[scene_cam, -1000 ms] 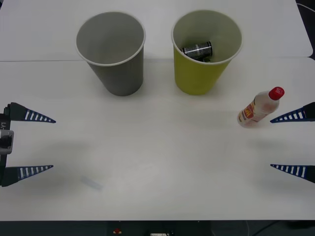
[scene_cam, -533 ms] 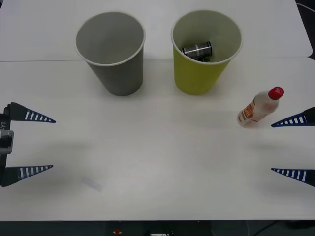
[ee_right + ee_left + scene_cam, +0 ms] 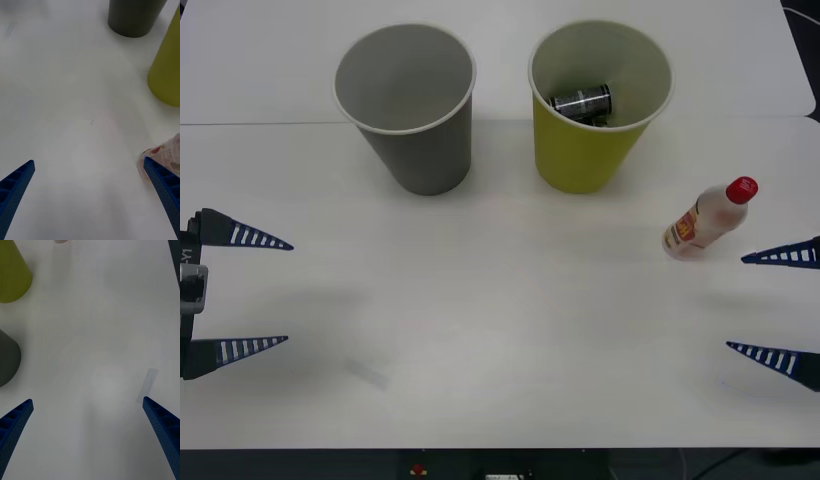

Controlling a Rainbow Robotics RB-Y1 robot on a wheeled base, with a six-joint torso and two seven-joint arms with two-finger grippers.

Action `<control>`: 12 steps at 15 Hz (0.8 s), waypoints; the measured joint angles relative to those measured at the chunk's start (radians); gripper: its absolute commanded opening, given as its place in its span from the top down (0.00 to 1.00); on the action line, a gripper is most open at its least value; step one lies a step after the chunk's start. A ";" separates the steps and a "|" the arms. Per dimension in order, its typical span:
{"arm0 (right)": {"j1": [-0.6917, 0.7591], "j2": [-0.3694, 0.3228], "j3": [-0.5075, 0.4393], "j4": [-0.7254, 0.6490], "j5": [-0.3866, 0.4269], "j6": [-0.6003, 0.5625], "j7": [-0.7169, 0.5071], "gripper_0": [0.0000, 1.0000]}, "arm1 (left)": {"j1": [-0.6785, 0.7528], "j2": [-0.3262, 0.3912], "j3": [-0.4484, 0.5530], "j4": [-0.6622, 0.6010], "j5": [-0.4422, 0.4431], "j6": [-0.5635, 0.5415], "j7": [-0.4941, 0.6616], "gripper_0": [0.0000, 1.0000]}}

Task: Put the can into the green bin and the plastic bottle into the gray bin

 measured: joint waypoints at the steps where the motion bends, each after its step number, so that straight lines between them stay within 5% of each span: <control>1: 0.025 0.000 0.001 -0.009 -0.012 0.037 0.005 0.00 | 0.000 0.000 0.000 0.000 0.000 0.000 0.000 0.00; 8: 0.220 -0.002 0.014 -0.128 -0.050 0.333 0.032 0.00 | 0.000 0.000 0.000 0.000 0.000 0.000 0.000 0.00; 12: 0.291 -0.033 0.098 -0.182 -0.100 0.579 0.032 0.00 | 0.000 0.000 0.000 0.000 0.000 0.000 0.000 0.00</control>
